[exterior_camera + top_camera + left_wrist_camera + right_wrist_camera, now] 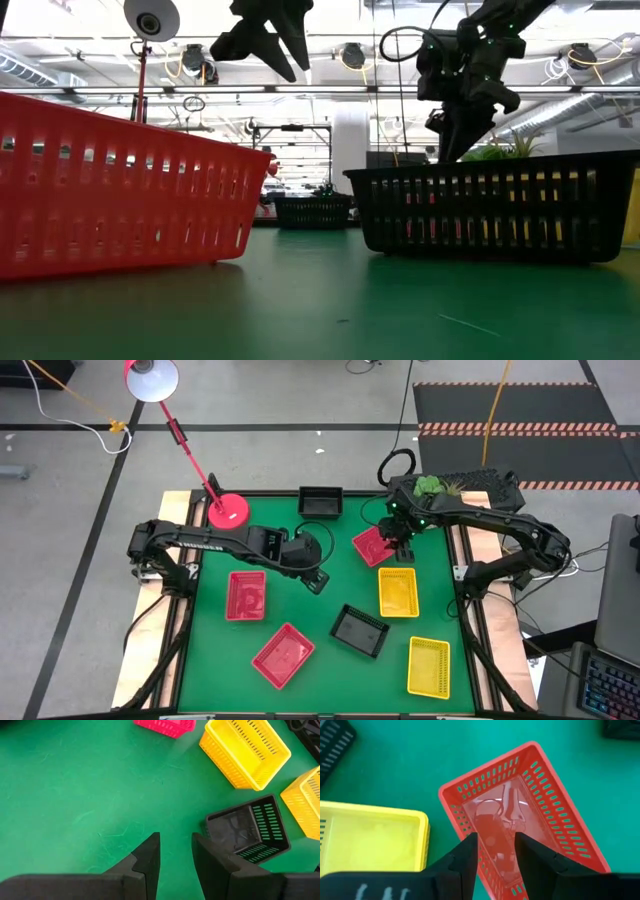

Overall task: Stack baskets by color
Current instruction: Stack the top red bin on the middle red bin

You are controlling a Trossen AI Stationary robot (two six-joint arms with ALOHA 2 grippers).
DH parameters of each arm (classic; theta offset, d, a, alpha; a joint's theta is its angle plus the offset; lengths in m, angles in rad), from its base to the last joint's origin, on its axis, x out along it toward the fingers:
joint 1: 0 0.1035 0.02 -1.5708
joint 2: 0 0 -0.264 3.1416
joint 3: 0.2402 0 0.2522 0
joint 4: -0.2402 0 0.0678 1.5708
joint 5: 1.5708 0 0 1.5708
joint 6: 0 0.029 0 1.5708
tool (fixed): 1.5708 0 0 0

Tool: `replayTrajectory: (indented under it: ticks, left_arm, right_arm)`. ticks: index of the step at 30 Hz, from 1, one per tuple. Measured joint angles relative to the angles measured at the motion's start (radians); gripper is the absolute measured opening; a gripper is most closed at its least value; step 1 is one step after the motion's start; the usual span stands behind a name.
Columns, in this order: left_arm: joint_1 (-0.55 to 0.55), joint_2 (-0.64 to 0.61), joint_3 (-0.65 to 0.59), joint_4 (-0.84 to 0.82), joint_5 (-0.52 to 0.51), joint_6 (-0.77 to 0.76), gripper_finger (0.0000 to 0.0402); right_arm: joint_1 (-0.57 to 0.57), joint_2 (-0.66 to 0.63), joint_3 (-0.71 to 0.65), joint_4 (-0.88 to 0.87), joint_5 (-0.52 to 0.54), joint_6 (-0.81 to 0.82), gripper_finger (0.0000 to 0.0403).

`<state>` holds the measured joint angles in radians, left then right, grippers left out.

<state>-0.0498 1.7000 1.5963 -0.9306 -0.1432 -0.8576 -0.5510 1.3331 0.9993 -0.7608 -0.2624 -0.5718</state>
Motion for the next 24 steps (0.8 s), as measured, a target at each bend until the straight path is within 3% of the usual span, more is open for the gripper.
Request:
replayTrajectory:
  ticks: [24]
  left_arm:
    - [-0.008, 0.000, 0.000, 0.000, -0.042, -0.010, 0.0113]
  right_arm:
    - [-0.028, 0.000, 0.000, 0.022, 0.006, -0.053, 0.0125]
